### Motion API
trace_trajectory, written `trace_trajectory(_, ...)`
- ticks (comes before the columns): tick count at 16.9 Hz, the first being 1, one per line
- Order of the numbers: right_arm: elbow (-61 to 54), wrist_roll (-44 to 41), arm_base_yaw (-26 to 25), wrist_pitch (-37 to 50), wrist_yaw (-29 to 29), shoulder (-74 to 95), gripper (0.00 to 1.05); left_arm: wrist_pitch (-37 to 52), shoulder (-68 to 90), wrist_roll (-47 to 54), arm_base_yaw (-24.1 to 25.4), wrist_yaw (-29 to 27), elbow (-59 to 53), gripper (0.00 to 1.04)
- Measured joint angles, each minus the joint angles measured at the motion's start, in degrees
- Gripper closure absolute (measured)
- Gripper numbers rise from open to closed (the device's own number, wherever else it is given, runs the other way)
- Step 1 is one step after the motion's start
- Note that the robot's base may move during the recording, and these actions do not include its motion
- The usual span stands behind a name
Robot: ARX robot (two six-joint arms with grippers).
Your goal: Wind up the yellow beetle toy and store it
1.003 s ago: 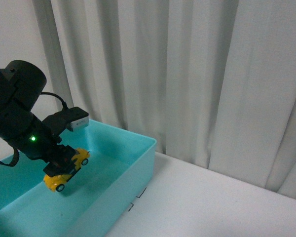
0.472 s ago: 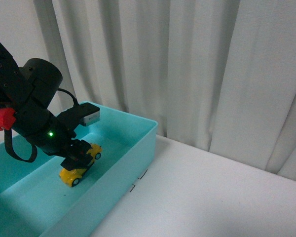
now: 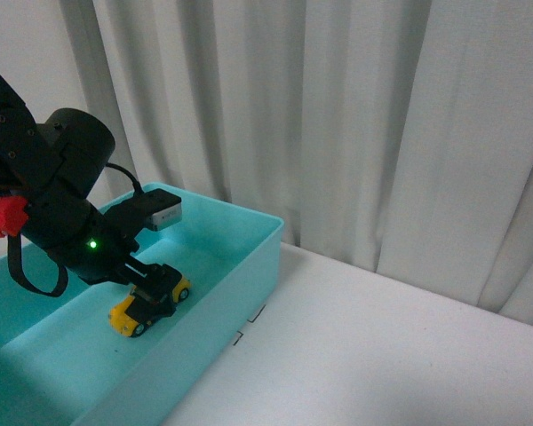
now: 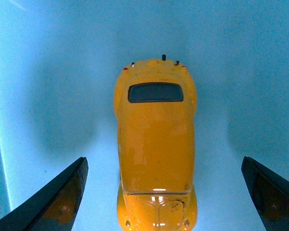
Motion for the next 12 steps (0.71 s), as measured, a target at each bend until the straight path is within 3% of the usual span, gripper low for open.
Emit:
trace_trajectory(5, 0.0, 0.0, 0.0, 0.0, 0.0, 0.0, 0.06, -3.4, -12.1, -0.1, 1.0, 5.6, 0.0, 0.07)
trace_trajectory(12, 0.0, 0.0, 0.0, 0.0, 0.0, 0.0, 0.06, -10.1, -47.7, -5.1, 7.7, 23.8, -3.4, 0.07)
